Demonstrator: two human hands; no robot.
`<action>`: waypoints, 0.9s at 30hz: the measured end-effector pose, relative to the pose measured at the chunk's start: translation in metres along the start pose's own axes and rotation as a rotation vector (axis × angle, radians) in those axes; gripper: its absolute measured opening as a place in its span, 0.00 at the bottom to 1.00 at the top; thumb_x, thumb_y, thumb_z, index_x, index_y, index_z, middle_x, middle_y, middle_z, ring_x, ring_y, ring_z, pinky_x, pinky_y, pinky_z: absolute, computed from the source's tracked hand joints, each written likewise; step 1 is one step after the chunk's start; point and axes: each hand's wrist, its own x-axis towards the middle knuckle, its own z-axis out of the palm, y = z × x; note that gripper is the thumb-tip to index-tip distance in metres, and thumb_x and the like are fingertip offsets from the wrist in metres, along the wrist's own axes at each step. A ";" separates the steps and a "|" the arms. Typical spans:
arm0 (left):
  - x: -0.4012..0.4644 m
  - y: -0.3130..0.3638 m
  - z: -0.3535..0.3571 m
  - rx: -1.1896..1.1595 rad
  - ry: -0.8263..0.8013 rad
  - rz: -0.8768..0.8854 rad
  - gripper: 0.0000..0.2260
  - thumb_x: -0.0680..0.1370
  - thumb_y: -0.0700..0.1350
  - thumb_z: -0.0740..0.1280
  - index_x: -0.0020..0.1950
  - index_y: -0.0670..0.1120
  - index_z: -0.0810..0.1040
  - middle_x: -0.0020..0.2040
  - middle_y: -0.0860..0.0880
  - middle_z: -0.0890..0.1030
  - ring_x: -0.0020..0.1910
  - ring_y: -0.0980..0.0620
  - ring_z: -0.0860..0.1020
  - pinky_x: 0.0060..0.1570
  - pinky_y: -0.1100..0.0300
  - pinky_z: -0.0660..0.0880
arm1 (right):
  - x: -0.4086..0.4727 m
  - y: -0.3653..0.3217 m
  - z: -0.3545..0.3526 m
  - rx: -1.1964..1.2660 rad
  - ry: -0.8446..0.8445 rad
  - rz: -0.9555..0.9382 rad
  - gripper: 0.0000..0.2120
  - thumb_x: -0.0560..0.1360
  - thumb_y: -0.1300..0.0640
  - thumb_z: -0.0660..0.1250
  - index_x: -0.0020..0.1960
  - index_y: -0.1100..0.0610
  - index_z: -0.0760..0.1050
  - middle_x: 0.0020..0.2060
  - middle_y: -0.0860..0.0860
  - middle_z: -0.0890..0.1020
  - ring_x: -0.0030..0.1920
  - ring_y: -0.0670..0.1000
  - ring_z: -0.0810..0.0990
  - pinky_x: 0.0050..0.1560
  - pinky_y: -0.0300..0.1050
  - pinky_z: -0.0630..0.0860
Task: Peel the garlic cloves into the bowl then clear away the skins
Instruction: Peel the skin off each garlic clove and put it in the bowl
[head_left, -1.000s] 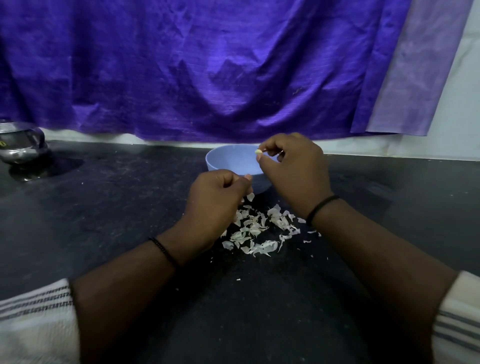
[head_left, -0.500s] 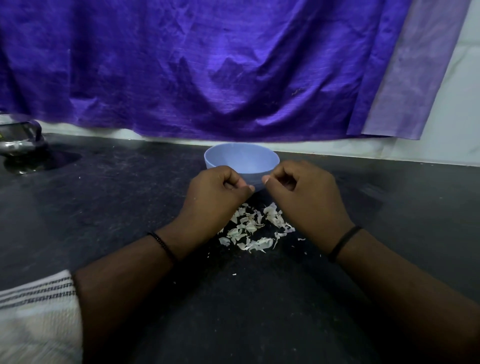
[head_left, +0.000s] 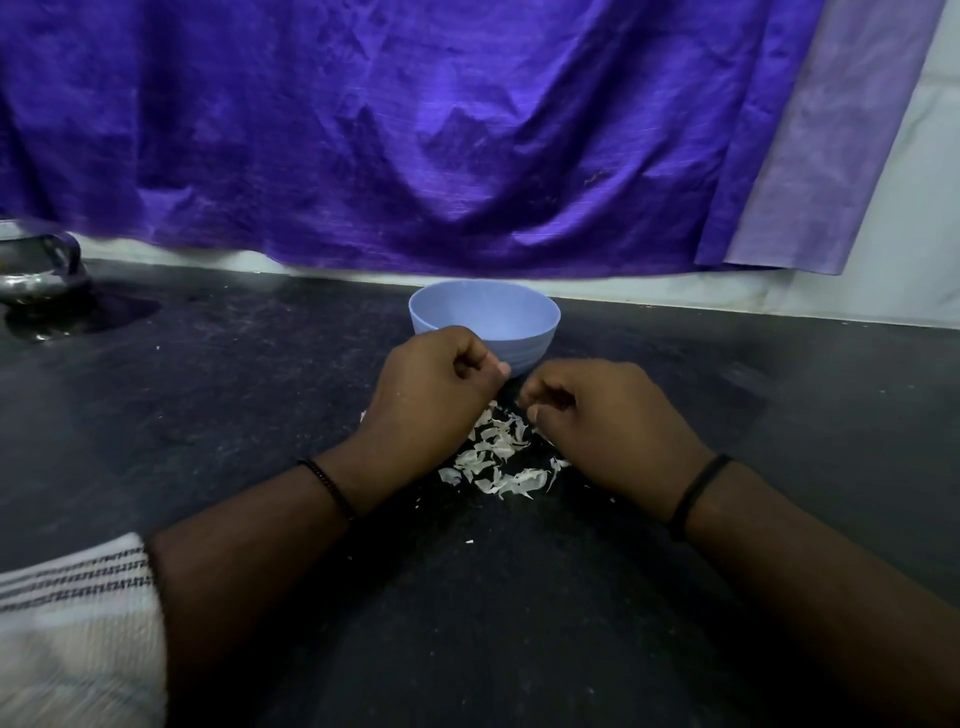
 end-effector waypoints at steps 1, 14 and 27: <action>0.000 0.000 0.000 0.005 0.010 0.008 0.06 0.77 0.45 0.71 0.41 0.46 0.80 0.31 0.53 0.79 0.27 0.63 0.75 0.29 0.69 0.68 | 0.000 0.001 0.000 -0.010 -0.011 -0.021 0.07 0.75 0.55 0.69 0.50 0.45 0.81 0.40 0.42 0.81 0.41 0.42 0.78 0.44 0.42 0.76; 0.004 -0.004 -0.001 -0.003 0.052 -0.023 0.07 0.79 0.46 0.69 0.41 0.47 0.80 0.29 0.54 0.78 0.26 0.63 0.75 0.30 0.69 0.68 | 0.005 0.007 0.002 -0.175 -0.116 -0.148 0.03 0.74 0.52 0.68 0.44 0.44 0.79 0.44 0.45 0.79 0.50 0.50 0.76 0.51 0.49 0.74; -0.003 0.000 0.001 -0.035 -0.080 0.021 0.02 0.76 0.45 0.73 0.45 0.50 0.85 0.34 0.51 0.83 0.29 0.61 0.76 0.30 0.67 0.72 | 0.009 0.006 0.004 0.417 0.118 0.103 0.03 0.75 0.59 0.73 0.46 0.51 0.83 0.36 0.46 0.85 0.36 0.40 0.81 0.39 0.37 0.77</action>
